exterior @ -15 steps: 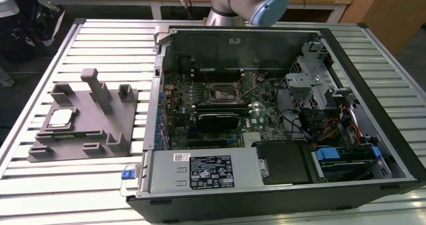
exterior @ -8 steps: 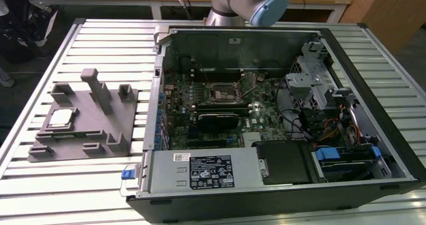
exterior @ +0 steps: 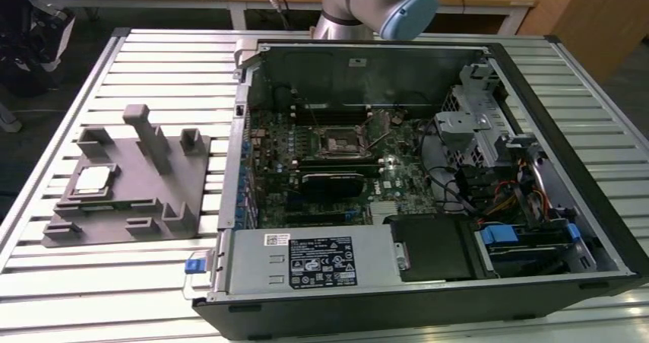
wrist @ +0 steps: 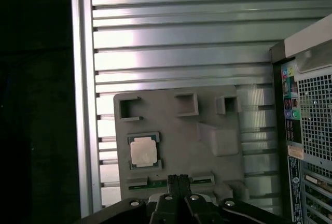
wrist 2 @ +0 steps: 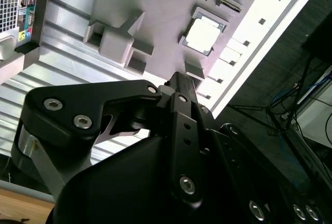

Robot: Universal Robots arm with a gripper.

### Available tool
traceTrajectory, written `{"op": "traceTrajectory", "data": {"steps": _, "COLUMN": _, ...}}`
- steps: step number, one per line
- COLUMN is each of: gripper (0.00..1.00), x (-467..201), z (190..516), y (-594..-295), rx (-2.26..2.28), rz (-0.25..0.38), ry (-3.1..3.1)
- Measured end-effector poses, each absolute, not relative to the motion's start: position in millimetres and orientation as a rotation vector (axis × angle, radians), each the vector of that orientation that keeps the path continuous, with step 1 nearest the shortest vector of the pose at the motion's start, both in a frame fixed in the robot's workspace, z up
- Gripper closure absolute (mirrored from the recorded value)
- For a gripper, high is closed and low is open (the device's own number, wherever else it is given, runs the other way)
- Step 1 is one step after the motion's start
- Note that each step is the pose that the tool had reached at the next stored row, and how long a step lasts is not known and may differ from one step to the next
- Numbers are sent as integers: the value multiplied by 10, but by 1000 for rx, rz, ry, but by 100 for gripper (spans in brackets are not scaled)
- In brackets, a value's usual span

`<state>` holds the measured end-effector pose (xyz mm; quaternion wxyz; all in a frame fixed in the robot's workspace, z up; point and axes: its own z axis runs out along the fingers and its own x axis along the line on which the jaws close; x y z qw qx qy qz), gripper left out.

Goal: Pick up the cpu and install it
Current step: 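Reach for the cpu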

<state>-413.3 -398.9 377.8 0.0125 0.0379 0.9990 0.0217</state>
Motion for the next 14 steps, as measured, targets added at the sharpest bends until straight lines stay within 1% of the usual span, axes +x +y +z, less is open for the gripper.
{"op": "traceTrajectory", "data": {"steps": 14, "gripper": 89, "x": -4334, "z": 3763, "y": -3989, "rx": 118, "rz": 67, "ry": 3114}}
